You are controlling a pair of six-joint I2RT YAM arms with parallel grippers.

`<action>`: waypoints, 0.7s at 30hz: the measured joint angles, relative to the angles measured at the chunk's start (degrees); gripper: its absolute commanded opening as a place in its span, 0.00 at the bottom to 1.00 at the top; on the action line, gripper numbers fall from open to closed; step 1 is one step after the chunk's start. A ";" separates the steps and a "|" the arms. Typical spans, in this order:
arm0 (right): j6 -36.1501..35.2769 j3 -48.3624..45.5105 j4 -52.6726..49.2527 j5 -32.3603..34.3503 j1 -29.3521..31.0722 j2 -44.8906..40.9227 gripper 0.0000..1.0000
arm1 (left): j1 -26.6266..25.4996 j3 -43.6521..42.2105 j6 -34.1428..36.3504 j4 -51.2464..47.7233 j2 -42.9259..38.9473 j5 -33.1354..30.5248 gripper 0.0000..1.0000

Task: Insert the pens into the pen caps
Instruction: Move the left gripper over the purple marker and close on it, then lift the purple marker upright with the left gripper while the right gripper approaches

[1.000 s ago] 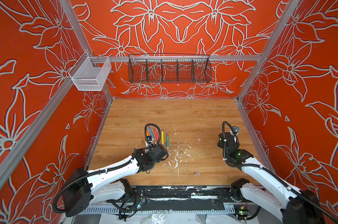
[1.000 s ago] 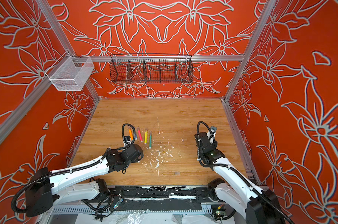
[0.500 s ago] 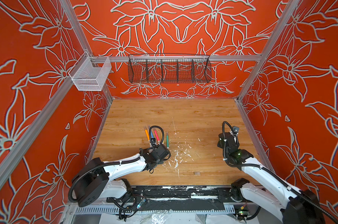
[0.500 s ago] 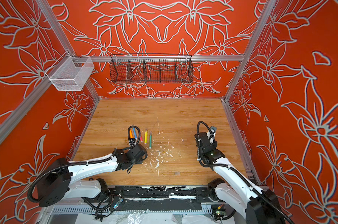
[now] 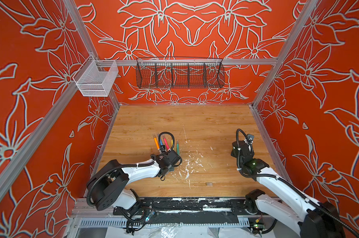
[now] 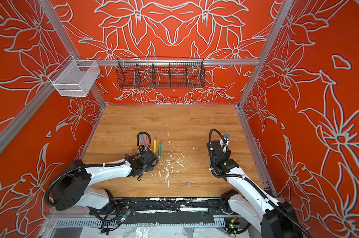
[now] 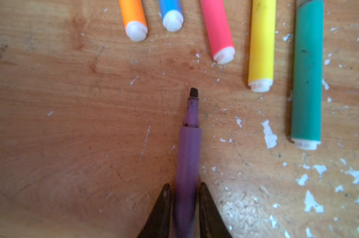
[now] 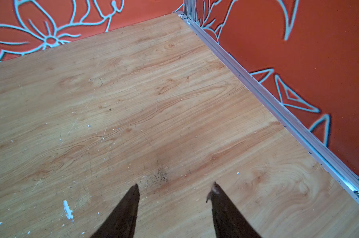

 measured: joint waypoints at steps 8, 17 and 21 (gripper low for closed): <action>0.50 0.26 -2.16 -1.79 0.00 -0.61 0.58 | 2.43 1.66 2.21 -0.46 0.46 3.85 0.00; 4.61 4.22 -7.26 -24.55 1.42 -11.10 0.66 | 3.69 14.36 7.78 -12.55 -8.17 9.68 0.00; 8.22 4.87 -4.15 -35.39 4.31 -13.62 0.68 | 3.69 22.21 11.32 -14.56 -13.53 10.69 0.00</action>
